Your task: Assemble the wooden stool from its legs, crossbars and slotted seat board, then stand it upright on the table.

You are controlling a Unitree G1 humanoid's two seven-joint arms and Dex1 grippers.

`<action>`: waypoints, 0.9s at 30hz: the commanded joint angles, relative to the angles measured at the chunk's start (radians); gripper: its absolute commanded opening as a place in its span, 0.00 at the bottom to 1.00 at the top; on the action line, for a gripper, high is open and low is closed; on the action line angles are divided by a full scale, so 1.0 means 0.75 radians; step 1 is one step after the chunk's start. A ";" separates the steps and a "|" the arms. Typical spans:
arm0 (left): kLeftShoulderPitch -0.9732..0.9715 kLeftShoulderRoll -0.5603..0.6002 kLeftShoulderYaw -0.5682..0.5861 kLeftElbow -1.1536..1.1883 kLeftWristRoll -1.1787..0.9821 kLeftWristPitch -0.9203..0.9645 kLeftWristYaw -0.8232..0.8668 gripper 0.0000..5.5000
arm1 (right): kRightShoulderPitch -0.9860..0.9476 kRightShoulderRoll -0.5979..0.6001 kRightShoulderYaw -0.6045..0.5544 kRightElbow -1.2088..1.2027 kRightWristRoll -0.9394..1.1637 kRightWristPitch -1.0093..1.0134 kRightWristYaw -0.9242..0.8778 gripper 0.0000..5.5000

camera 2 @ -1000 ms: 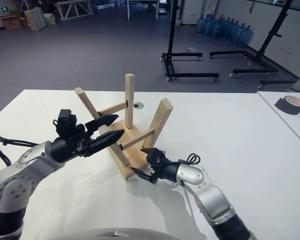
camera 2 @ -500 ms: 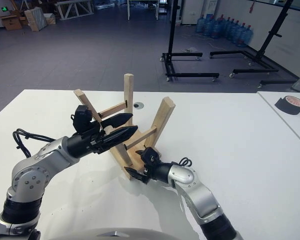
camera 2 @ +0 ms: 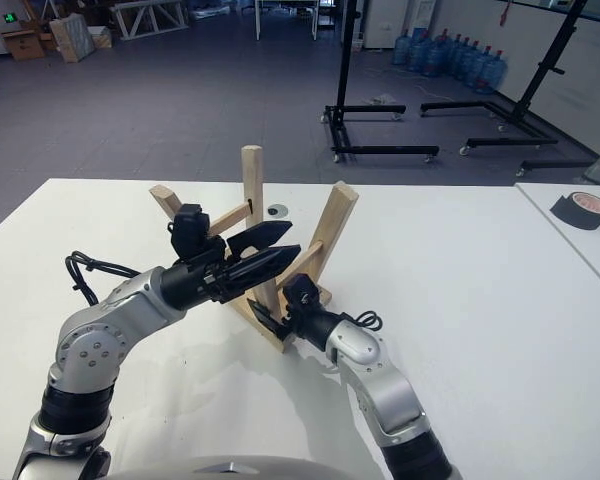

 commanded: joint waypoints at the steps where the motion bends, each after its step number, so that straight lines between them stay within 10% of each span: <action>1: 0.011 0.033 0.072 -0.018 -0.001 -0.018 -0.010 0.68 | 0.037 -0.096 -0.132 0.046 -0.013 -0.049 0.010 0.70; 16: 0.167 0.097 0.188 -0.182 -0.095 -0.092 -0.155 0.68 | -0.070 -0.208 -0.321 0.235 -0.007 -0.147 0.071 0.70; 27: 0.171 0.161 0.216 -0.075 -0.028 -0.151 -0.253 0.68 | -0.216 -0.365 -0.302 0.513 0.095 -0.296 0.540 0.70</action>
